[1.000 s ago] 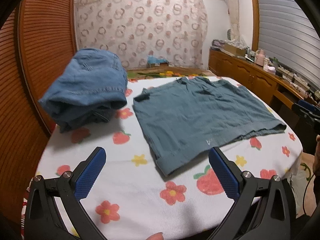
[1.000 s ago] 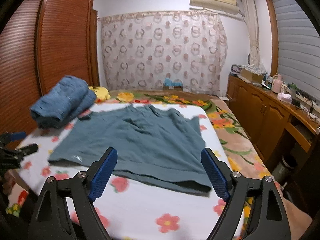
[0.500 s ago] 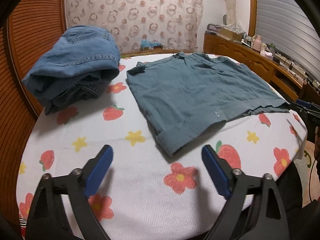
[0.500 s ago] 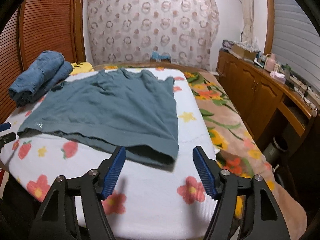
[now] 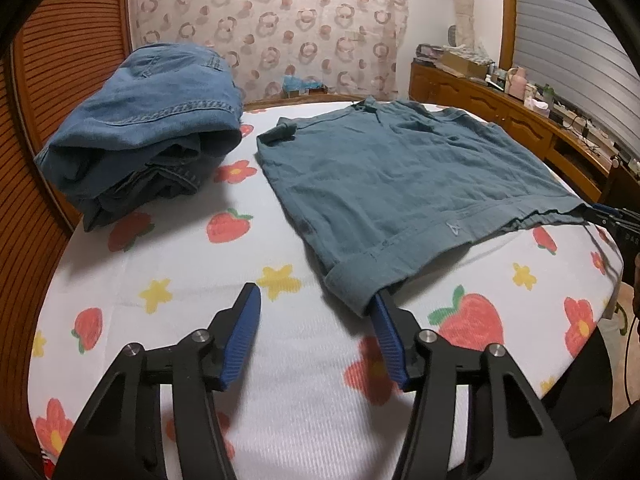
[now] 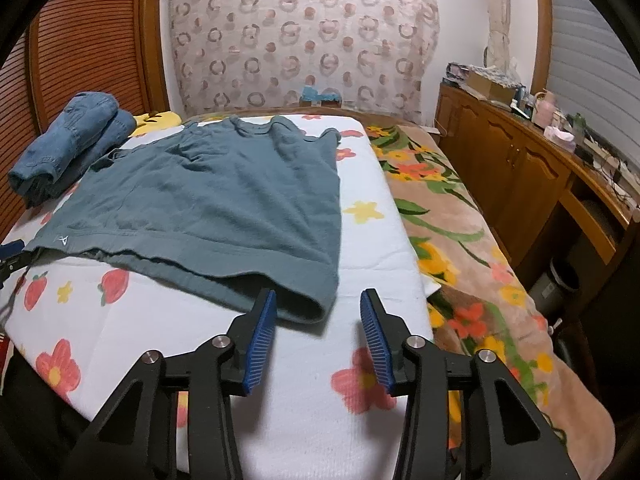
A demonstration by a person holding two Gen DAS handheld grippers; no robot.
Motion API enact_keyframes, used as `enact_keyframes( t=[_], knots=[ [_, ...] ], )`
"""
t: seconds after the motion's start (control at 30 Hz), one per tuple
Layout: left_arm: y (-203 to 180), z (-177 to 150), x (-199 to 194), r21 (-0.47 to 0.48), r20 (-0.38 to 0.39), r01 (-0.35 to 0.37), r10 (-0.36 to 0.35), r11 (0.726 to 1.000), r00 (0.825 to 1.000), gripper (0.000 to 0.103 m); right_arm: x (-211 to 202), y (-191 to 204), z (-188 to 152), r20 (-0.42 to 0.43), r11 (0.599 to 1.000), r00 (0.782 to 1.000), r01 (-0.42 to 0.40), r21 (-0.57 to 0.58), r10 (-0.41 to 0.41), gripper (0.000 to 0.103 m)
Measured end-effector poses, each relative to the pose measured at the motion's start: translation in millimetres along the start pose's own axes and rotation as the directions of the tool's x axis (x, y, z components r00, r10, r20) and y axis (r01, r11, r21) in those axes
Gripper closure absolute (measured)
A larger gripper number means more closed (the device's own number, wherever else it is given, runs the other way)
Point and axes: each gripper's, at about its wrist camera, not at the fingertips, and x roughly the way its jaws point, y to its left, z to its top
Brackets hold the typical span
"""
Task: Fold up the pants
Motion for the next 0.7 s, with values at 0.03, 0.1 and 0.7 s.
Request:
enact_keyframes(
  t=[0.03, 0.1, 0.7],
  knots=[
    [0.4, 0.3, 0.6, -0.004, 0.0, 0.005, -0.005, 1.0, 1.0, 0.049, 2.4, -2.2, -1.9, 0.001, 1.0, 1.0, 0.002, -0.001, -0.002, 0.066],
    [1.5, 0.9, 1.8, -0.016, 0.0, 0.021, -0.021, 1.0, 1.0, 0.057, 16.2, -17.1, -10.1, 0.009, 1.0, 1.0, -0.003, 0.001, 0.003, 0.07],
    [-2.8, 13.1, -24.8, 0.008, 0.057, 0.107, -0.108, 0.994, 0.993, 0.097, 4.3, -47.1, -2.9, 0.049, 0.996, 0.995, -0.083, -0.008, 0.084, 0.1]
  ],
)
